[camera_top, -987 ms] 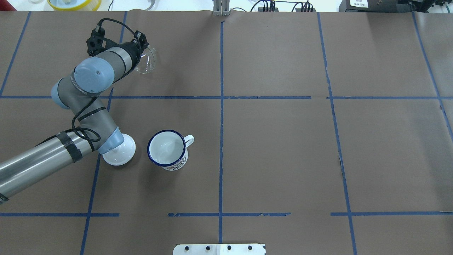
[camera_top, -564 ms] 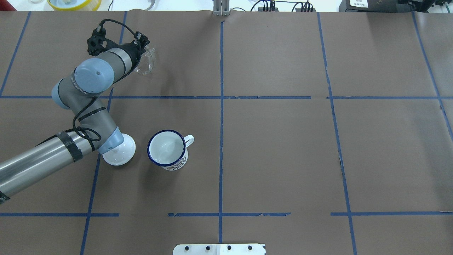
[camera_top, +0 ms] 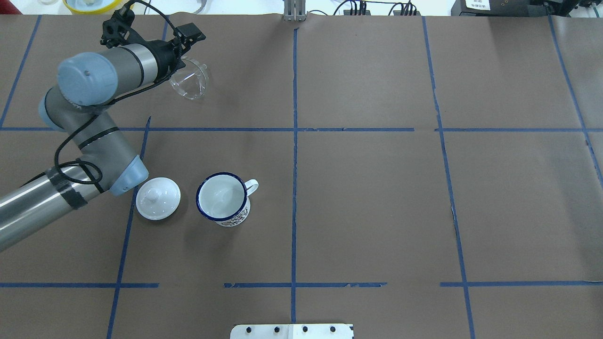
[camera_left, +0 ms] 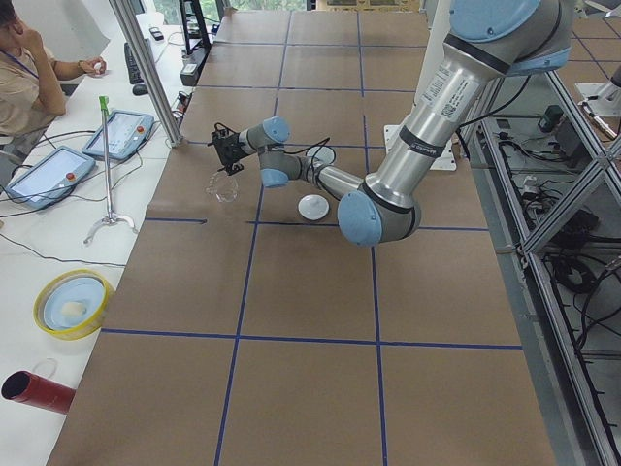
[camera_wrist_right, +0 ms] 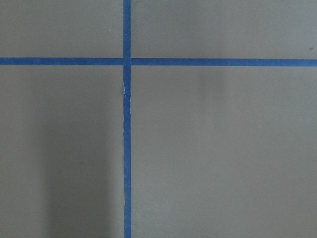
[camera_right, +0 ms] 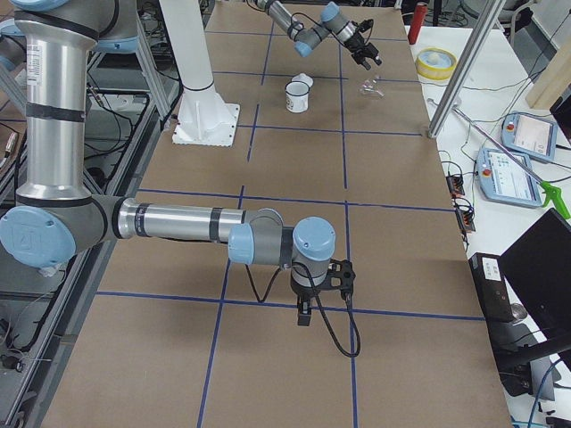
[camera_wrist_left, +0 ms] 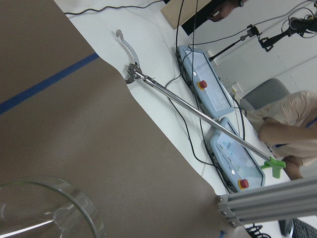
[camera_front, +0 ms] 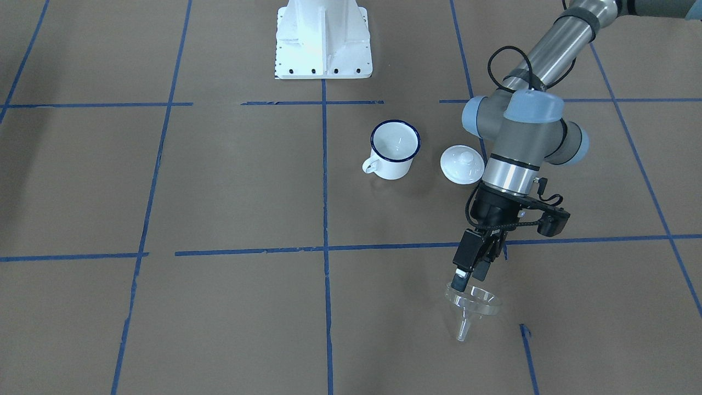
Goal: Remove funnel from cup
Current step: 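Carry the funnel farther from the robot and lower it onto the table, then open the left gripper to release the funnel and withdraw, then move the left gripper to the white lid and grasp its knob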
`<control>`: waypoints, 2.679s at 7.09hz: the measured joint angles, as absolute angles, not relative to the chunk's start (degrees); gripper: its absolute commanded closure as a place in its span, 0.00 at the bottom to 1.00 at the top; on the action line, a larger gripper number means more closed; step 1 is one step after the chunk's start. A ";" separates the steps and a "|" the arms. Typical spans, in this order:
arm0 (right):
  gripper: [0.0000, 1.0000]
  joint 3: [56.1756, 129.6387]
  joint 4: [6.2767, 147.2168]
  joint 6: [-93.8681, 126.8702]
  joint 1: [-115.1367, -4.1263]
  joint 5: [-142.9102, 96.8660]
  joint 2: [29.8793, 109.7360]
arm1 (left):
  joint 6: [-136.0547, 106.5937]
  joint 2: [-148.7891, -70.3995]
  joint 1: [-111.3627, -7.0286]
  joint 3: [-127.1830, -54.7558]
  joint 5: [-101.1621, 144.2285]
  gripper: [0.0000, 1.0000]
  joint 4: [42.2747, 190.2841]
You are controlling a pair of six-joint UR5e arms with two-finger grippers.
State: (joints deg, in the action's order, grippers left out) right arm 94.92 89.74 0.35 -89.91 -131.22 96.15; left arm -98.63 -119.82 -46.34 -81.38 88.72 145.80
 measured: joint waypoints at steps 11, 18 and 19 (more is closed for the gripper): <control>0.00 94.90 89.74 0.35 -89.91 -131.22 96.15 | -52.31 -99.24 -41.53 -115.06 107.16 0.00 100.67; 0.00 94.92 89.74 0.35 -89.91 -131.22 96.15 | -52.32 -101.34 -36.35 -106.92 111.17 0.18 106.24; 0.00 94.92 89.74 0.35 -89.91 -131.22 96.15 | -52.40 -101.34 -35.95 -106.84 111.75 0.21 106.20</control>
State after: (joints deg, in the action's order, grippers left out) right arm 94.92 89.74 0.35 -89.91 -131.22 96.15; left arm -52.40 -101.34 -35.95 -106.84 111.75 106.20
